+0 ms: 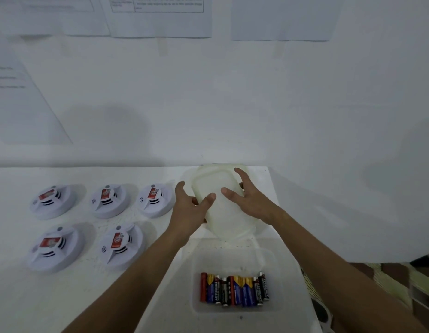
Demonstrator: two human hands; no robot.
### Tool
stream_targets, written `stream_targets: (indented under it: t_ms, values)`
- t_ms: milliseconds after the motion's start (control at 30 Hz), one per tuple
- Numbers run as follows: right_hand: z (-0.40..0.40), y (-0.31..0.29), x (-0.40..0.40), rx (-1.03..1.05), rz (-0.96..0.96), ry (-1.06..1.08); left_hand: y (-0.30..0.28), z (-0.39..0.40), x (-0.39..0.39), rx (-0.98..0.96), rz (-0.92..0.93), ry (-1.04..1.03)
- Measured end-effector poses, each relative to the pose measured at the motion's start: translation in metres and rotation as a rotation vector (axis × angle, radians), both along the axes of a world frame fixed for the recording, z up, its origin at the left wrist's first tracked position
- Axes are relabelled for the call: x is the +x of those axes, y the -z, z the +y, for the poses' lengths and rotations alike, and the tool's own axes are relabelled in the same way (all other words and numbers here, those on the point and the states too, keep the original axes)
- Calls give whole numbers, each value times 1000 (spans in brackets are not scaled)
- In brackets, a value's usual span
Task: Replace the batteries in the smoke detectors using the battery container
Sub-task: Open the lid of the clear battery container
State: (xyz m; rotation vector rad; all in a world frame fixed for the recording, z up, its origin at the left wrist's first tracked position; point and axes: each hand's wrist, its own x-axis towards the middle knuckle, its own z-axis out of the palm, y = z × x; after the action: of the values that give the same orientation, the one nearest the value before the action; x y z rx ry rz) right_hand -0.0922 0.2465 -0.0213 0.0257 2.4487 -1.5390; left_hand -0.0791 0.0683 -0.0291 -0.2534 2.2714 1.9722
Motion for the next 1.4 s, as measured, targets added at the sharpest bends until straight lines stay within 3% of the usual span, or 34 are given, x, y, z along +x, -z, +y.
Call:
stream_targets:
  t_ms: [300,500,700,867,1000,1267,1400]
  values:
    - [0,7,-3,54,-43,-45,8,-3,-7,128,-128,64]
    - [-2,4,-5,82,-21,-22,14,-2,-6,143,-85,-52]
    - [3,-9,5,95,-14,10,-1,-17,-6,-280,-70,71]
    - [27,-16,35,169,-236,-90,-25,-27,-30,-494,63,224]
    - [37,-16,39,96,-285,-85,-32,-20,-44,-478,39,349]
    - [57,-5,33,-64,-8,223,-20,-34,-22,-291,-99,268]
    - [44,11,43,-75,-4,308,-17,-35,-12,-314,-56,189]
